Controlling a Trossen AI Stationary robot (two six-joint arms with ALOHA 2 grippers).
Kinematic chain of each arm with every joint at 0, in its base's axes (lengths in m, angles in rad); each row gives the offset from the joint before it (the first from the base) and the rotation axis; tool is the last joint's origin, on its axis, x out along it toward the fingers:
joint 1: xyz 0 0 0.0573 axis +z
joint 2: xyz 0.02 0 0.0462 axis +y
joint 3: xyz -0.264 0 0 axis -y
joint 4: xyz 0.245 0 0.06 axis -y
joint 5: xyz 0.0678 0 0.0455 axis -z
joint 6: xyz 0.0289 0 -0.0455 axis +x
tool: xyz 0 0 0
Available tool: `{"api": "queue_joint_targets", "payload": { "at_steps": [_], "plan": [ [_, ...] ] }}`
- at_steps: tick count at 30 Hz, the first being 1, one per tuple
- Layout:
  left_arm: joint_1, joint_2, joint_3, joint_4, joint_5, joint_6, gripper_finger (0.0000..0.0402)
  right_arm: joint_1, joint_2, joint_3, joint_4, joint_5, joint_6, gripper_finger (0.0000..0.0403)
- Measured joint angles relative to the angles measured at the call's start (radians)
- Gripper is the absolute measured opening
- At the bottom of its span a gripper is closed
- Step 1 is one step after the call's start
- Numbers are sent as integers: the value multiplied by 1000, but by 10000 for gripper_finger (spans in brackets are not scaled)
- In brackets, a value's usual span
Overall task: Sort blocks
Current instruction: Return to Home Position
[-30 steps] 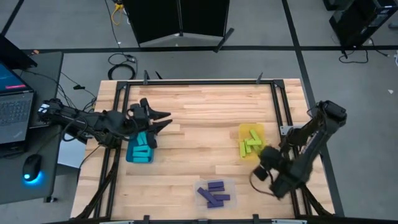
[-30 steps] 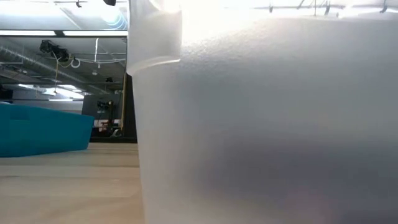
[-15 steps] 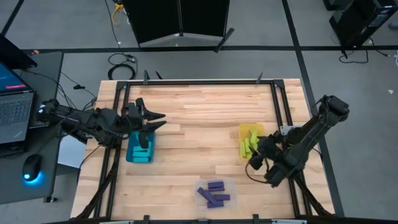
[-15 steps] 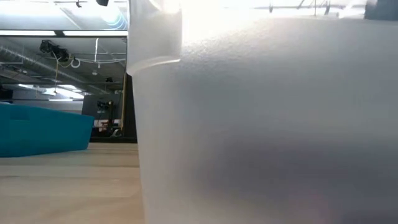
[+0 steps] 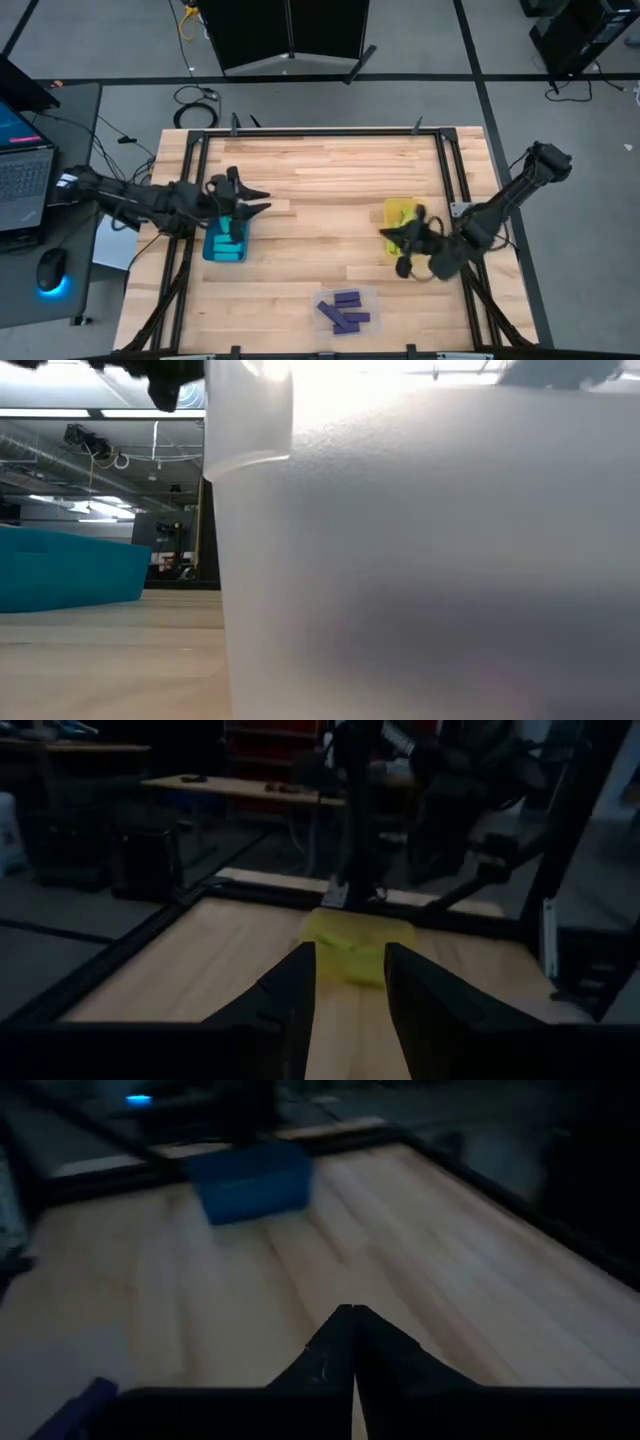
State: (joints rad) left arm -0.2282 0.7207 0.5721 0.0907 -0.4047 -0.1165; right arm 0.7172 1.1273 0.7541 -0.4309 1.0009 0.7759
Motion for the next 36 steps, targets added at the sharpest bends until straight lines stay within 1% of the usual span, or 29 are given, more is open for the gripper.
{"api": "queue_joint_targets", "payload": {
  "at_steps": [2, 3, 6, 9, 11, 13, 18, 20, 22, 24, 30, 36],
  "plan": [
    [43, 5, -58, 86, 47, -18, 122, -73, -2, -44, 215, -100, -213, 16],
    [68, 6, -82, 104, 72, -23, 116, -113, -2, -64, 304, -149, -302, 18],
    [137, 5, -135, 131, 149, -26, 87, -223, -9, -117, 517, -290, -523, 10],
    [186, -13, -149, 148, 214, -21, 46, -311, -53, -178, 676, -452, -672, 8],
    [204, -44, -149, 102, 228, -9, 17, -351, -117, -231, 746, -520, -734, 9],
    [210, -84, -150, 46, 227, 5, 8, -379, -199, -294, 753, -550, -764, 7],
    [210, -213, -150, -70, 199, 16, 17, -401, -461, -467, 751, -594, -760, 6],
    [209, -242, -163, -68, 192, 32, 17, -401, -557, -522, 739, -618, -751, 6],
    [209, -257, -208, -13, 192, 39, 13, -401, -642, -565, 690, -636, -732, 6],
    [209, -259, -270, 81, 192, 56, 9, -401, -713, -599, 642, -644, -703, 6],
    [209, -264, -442, 315, 194, 57, 5, -401, -873, -657, 546, -692, -682, 6],
    [209, -271, -547, 386, 194, 4, 5, -401, -1008, -685, 443, -689, -691, 6]
  ]
}}
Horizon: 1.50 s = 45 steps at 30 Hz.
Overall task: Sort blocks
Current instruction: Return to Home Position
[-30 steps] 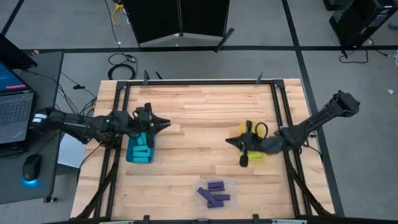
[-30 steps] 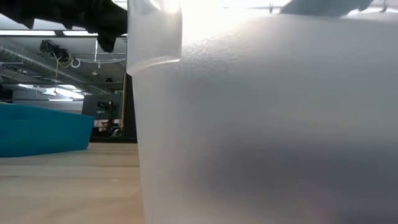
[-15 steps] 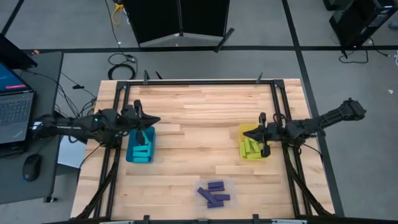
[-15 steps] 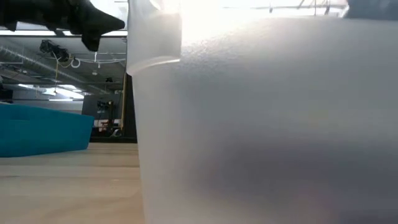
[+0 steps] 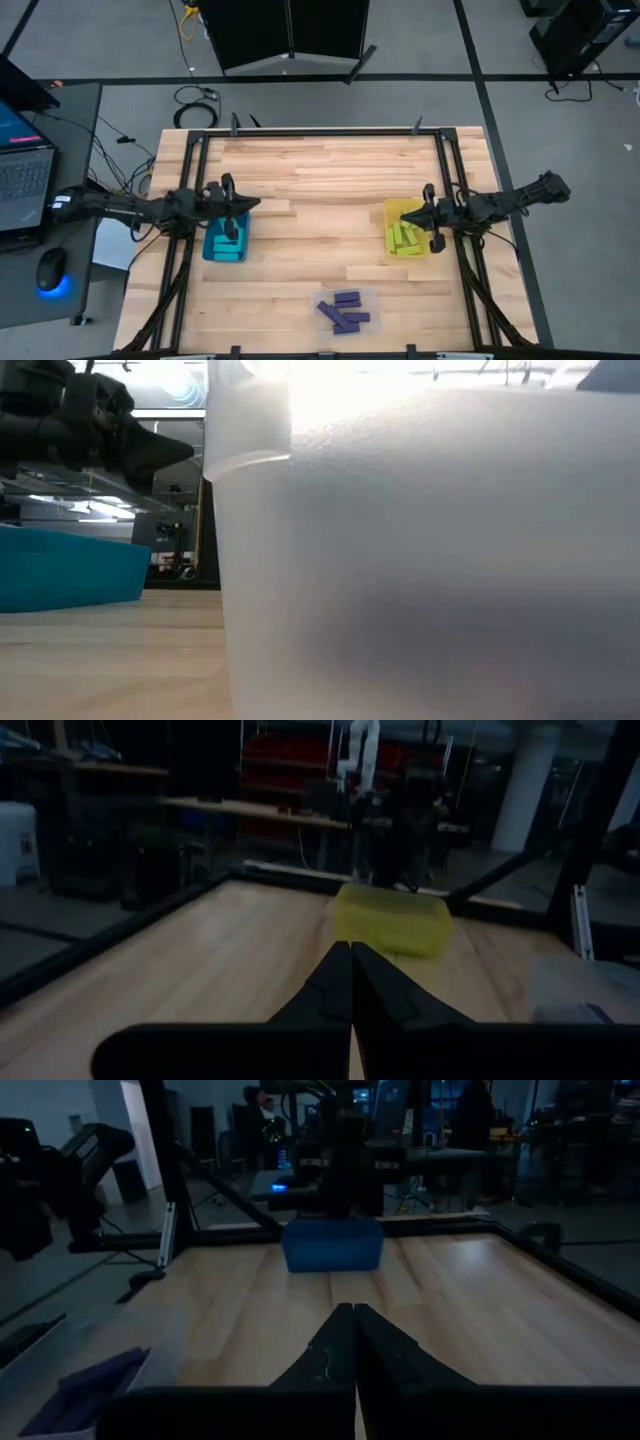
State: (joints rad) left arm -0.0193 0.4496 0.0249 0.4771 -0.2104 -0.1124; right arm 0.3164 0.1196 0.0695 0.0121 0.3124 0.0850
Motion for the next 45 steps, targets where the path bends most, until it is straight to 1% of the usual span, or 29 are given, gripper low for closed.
{"api": "queue_joint_targets", "payload": {
  "at_steps": [2, 5, 8, 10, 13, 17, 23, 24, 28, 31, 34, 38, 42, 45],
  "plan": [
    [0, -1, -17, 21, 0, 6, 5, 0, -44, -1, -45, 3, -1, 6],
    [0, -1, -16, -13, 0, 34, 5, 0, -114, -1, -94, 26, -11, 6],
    [0, -11, -16, -32, 1, 54, 5, 0, -117, 8, -150, 73, -16, 6],
    [0, -31, -16, -38, 5, 57, 5, 0, -117, 9, -155, 101, -9, 6],
    [0, -80, -16, -90, 12, 77, 5, 0, -117, 9, -158, 107, -6, 6],
    [0, -193, -16, -152, 27, 104, 5, 17, -117, 9, -173, 100, 26, 6],
    [0, -429, -17, -346, 30, 133, 5, 30, -117, 4, -172, 102, 41, 6],
    [0, -453, -17, -374, 30, 132, 5, 30, -117, 4, -172, 102, 50, 6],
    [-1, -445, -15, -404, 48, 133, 5, 30, -112, 3, -171, 106, 94, 12],
    [-2, -451, -16, -404, 15, 115, 5, 30, -112, 3, -170, 106, 94, 22],
    [-1, -449, -17, -437, -6, 87, 5, 30, -108, 3, -168, 106, 96, 32],
    [-1, -448, -17, -431, -10, 74, 6, 30, -106, 3, -165, 106, 96, 33],
    [-2, -448, -17, -416, -14, 1, 6, 30, -106, 3, -164, 106, 96, 32],
    [-2, -448, -17, -420, -14, 2, 6, 30, -106, 3, -164, 106, 96, 33]
  ]
}}
